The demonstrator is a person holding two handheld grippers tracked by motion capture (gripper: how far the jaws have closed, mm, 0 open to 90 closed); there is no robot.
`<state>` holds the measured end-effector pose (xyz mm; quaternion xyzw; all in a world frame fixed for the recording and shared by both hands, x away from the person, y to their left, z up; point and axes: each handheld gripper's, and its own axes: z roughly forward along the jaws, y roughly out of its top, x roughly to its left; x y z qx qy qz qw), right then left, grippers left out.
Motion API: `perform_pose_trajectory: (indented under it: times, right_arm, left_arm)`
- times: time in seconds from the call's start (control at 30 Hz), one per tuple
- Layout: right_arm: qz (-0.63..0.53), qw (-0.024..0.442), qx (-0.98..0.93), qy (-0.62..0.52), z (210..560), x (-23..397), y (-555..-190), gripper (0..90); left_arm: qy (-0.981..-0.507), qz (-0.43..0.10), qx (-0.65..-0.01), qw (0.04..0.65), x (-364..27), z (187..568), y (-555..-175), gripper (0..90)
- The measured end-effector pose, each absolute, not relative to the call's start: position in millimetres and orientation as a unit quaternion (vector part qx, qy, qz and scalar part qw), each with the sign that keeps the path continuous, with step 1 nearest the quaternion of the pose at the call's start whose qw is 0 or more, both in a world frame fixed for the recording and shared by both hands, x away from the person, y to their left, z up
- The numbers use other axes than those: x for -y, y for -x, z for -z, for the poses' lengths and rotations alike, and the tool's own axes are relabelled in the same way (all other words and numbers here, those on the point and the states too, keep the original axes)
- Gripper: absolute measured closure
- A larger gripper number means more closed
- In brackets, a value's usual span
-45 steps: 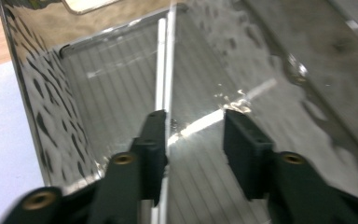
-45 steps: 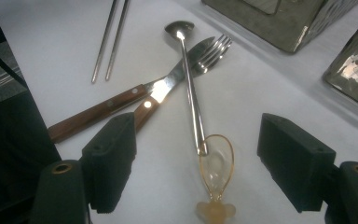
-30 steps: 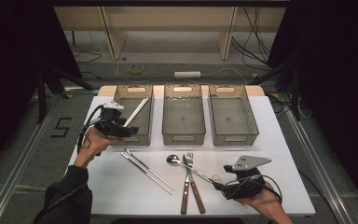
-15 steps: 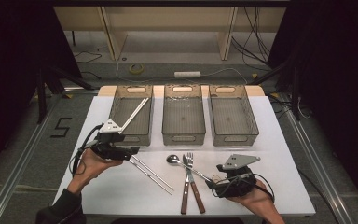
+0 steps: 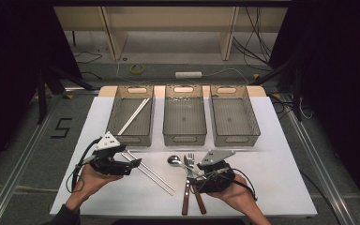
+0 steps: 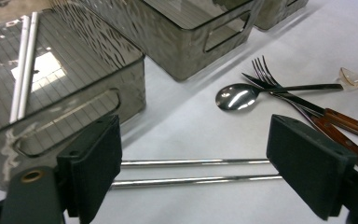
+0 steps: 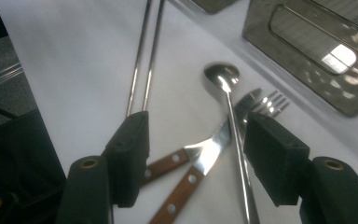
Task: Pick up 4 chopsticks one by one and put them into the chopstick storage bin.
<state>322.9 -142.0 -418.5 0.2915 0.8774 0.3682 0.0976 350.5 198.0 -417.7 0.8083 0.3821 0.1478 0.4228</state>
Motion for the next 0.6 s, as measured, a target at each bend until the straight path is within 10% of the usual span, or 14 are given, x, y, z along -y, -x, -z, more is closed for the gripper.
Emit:
perform_pose_trajectory:
  times: [0.6]
  right_arm:
    - [-0.341, 0.077, -0.897, -0.270, 429, 96, -337, 47.2]
  left_arm:
    - [-0.796, -0.155, -0.383, 0.443, -201, 425, -331, 15.8]
